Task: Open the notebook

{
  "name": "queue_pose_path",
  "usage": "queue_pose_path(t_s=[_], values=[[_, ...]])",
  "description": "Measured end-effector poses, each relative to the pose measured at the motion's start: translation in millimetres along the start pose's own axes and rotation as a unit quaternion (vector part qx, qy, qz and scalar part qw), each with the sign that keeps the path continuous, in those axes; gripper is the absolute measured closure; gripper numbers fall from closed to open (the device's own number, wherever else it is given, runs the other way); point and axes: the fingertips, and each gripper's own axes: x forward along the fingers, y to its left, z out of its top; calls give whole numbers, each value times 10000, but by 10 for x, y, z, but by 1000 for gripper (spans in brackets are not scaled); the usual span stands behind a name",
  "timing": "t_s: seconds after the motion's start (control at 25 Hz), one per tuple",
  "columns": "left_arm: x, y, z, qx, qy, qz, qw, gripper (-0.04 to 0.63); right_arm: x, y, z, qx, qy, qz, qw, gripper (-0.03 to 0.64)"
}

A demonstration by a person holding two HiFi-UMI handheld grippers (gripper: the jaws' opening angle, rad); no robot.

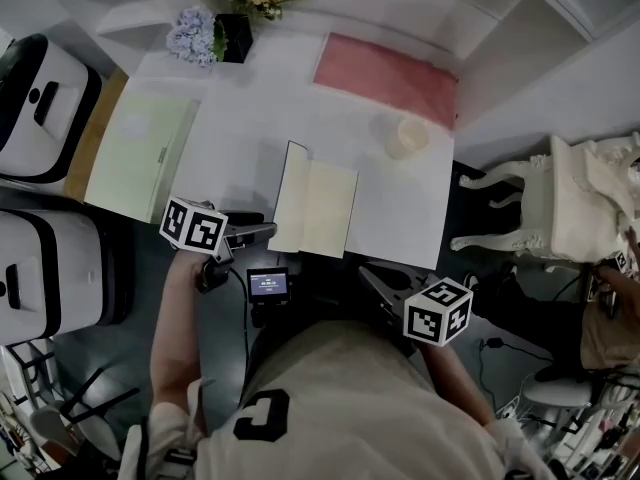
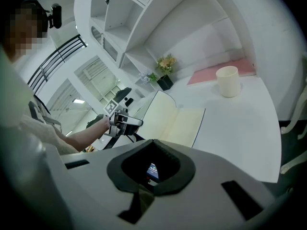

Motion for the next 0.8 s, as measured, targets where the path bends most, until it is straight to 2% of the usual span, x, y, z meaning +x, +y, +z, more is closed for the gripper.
queue_pose_path(t_s=[0.04, 0.12, 0.2, 0.4, 0.48, 0.8], values=[[18, -23, 0, -108, -59, -173, 9998, 385, -7, 1, -1, 5, -8, -21, 10000, 603], [39, -82, 12, -269, -181, -513, 9982, 460, -21, 2, 2, 25, -38, -65, 10000, 603], [51, -134, 18, -390, -263, -801, 9957, 503, -26, 5, -6, 56, -66, -102, 9999, 603], [16, -195, 2, -714, -469, -1211, 9890, 570, 22, 50, -35, 16, 3, -73, 10000, 603], [-5, -181, 20, -746, -575, -1162, 9888, 574, 27, 63, -34, -13, 17, -76, 10000, 604], [-180, -15, 38, -541, -802, -481, 9941, 574, 175, 220, -101, -223, 119, -81, 9996, 604]])
